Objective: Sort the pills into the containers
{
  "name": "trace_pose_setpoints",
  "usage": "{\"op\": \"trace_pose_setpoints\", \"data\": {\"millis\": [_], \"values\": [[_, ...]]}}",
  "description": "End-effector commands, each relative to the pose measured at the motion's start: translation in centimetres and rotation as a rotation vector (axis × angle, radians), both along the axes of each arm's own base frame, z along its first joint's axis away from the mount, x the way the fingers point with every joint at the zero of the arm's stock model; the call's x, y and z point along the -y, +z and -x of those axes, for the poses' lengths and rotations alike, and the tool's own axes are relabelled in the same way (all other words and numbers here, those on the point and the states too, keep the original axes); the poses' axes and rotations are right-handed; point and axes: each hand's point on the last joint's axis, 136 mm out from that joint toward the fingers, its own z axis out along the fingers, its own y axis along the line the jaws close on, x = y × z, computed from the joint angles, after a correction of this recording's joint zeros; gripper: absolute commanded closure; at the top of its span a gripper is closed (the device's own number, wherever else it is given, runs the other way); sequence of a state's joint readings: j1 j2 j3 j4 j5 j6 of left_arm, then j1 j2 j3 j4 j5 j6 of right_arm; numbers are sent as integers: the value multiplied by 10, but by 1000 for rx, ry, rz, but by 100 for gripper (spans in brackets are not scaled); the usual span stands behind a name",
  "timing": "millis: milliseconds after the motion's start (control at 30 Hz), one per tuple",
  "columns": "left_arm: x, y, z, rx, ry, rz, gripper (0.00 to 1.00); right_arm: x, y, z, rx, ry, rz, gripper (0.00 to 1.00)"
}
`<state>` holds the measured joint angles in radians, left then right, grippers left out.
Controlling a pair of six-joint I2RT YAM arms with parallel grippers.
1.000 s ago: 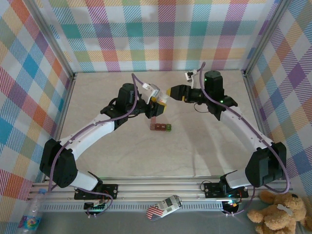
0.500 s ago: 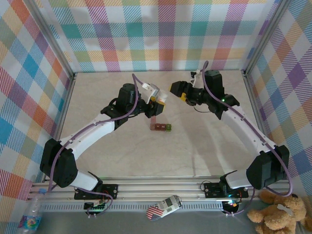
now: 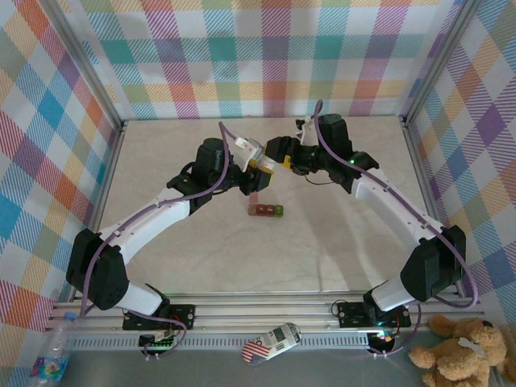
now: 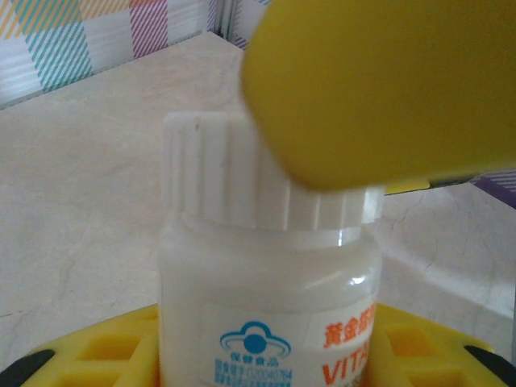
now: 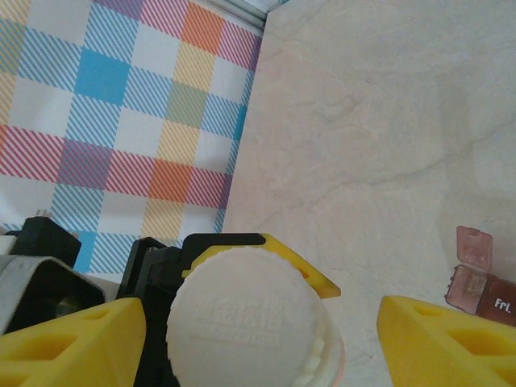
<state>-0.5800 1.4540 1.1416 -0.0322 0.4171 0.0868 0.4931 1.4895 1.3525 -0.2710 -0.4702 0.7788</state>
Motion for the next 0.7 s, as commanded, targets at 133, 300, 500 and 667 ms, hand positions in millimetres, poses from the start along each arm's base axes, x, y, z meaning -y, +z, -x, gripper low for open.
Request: {"op": "trace_pose_setpoints", "data": {"millis": [133,300,500,667], "values": [[2,11,-4,27,-4,13,100,-7,9,-2,37,22,-2,49],[3,12,-2,24,-13,21,100,-5,12,2,144,73,33,59],[6,25,12,10,-74,79,100,9,18,11,367,263,-72,58],[10,40,24,-21,-148,160,100,12,28,19,364,378,-165,58]]}}
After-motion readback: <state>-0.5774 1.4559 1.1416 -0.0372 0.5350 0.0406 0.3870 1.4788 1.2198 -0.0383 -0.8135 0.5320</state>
